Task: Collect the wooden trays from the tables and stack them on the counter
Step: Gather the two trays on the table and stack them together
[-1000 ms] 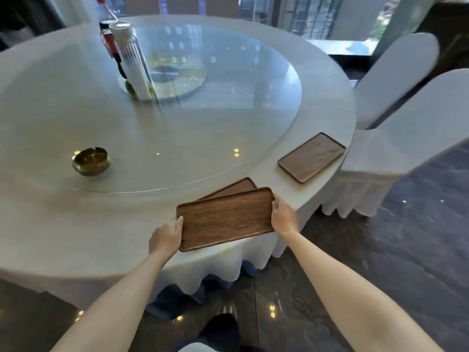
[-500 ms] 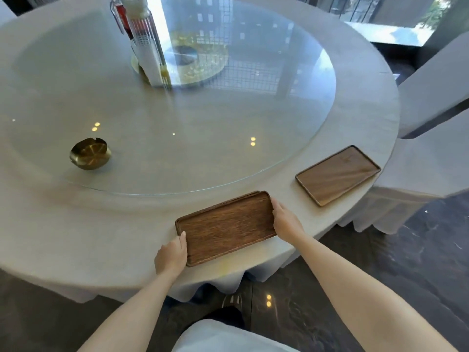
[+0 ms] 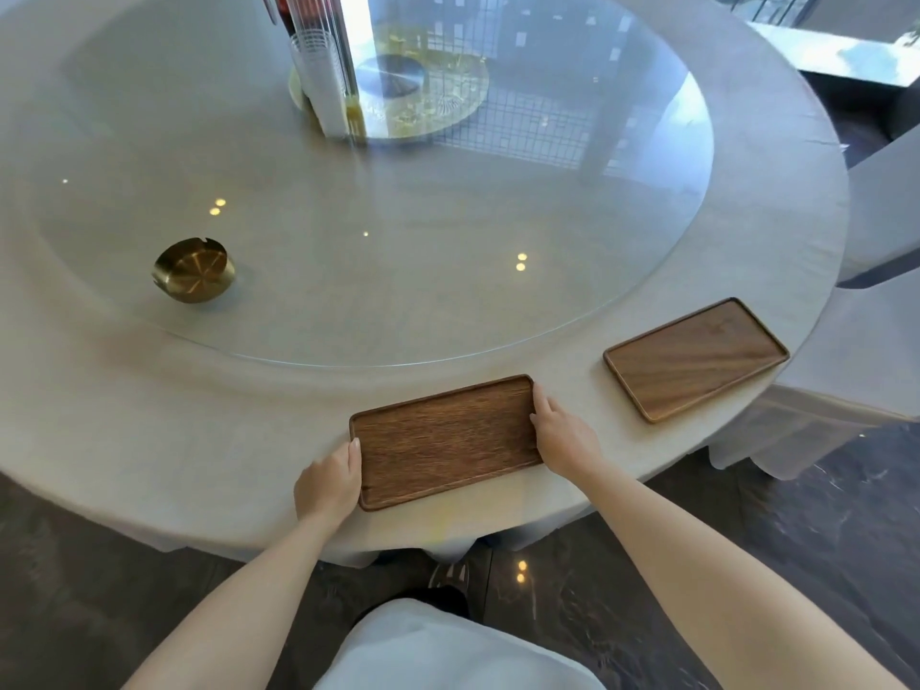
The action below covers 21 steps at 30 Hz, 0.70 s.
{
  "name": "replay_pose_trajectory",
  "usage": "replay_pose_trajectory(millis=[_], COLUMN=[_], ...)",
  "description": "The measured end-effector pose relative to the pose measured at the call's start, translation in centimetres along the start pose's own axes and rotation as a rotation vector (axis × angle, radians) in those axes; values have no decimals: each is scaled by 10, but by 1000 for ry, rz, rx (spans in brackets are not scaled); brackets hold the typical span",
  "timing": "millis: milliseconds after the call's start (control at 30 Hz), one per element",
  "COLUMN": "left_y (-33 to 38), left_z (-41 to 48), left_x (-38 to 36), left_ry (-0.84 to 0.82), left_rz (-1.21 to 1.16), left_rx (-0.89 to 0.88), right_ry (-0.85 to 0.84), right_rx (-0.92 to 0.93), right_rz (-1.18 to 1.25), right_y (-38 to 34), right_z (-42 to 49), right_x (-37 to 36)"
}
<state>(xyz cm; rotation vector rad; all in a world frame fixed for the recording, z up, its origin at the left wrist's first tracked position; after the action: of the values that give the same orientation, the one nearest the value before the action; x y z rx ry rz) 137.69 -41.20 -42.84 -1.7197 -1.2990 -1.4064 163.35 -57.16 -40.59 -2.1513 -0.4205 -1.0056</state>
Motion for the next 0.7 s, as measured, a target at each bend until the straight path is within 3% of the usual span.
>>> replay_pose_trajectory(millis=[233,400,500,700], left_y=[0,-1,2,65], left_z=[2,3,4,17], left_x=[-3,0,17,47], left_ry=[11,9,108,194], left_rz=[28,12,-47,-159], left_rx=[-22,1,56,23], right_ry=[-3,-11,-4,84], right_rx=[8,-5,-28,49], right_rz=[-125,-65,12,-16], right_y=[1,2,4,14], right_z=[5,6,7,13], right_x=[-5,-3,2,42])
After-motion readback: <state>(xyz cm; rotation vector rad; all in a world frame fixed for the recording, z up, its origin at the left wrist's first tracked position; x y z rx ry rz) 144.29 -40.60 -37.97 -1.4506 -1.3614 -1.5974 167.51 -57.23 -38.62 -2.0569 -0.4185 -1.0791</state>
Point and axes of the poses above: each hand's wrist, its own z-axis towards the middle knuckle, its own x-axis out of the back of the hand, y = z × x, the point moved 8 cm from there along z, towards the middle knuckle, and after that the axes turned 14 degrees about z, right-handed, at the moved point
